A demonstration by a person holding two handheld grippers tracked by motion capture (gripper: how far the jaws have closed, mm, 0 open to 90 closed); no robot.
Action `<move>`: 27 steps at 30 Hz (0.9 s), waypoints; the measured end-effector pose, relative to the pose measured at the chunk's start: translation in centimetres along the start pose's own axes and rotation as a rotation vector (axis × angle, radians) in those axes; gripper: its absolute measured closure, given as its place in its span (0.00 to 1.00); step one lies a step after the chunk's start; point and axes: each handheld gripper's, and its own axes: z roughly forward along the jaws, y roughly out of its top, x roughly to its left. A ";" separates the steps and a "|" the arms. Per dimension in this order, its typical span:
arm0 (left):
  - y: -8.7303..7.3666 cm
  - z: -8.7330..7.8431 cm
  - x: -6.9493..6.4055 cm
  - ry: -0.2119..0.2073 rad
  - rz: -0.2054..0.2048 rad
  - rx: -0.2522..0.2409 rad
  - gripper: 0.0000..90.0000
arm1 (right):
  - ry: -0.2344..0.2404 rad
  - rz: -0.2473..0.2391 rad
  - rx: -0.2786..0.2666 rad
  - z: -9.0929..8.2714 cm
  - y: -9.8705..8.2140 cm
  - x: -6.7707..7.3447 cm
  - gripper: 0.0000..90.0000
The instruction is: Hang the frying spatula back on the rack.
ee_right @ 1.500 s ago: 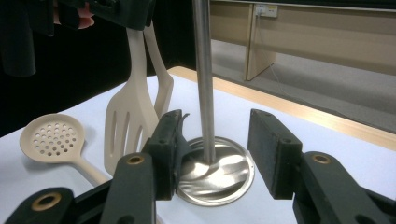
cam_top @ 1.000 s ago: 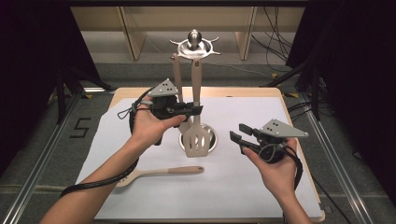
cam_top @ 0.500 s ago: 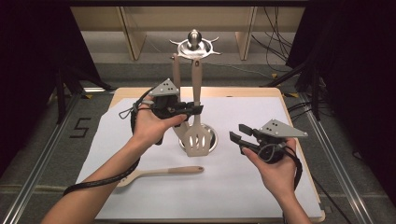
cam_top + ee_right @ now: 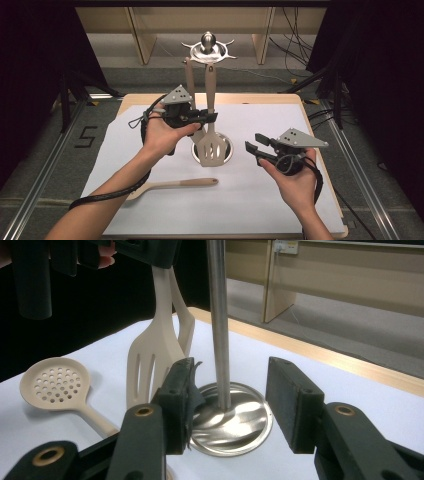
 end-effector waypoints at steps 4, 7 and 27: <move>-0.1 0.0 0.1 0.004 0.002 -0.005 0.86 | 0.006 0.013 0.006 0.1 0.0 0.1 0.62; -0.1 0.1 0.1 0.010 0.004 -0.007 0.86 | 0.007 0.013 0.005 0.0 0.0 0.1 0.62; -1.4 -2.6 -0.2 0.076 0.080 0.006 0.73 | 0.000 0.014 0.008 0.1 -0.1 0.0 0.62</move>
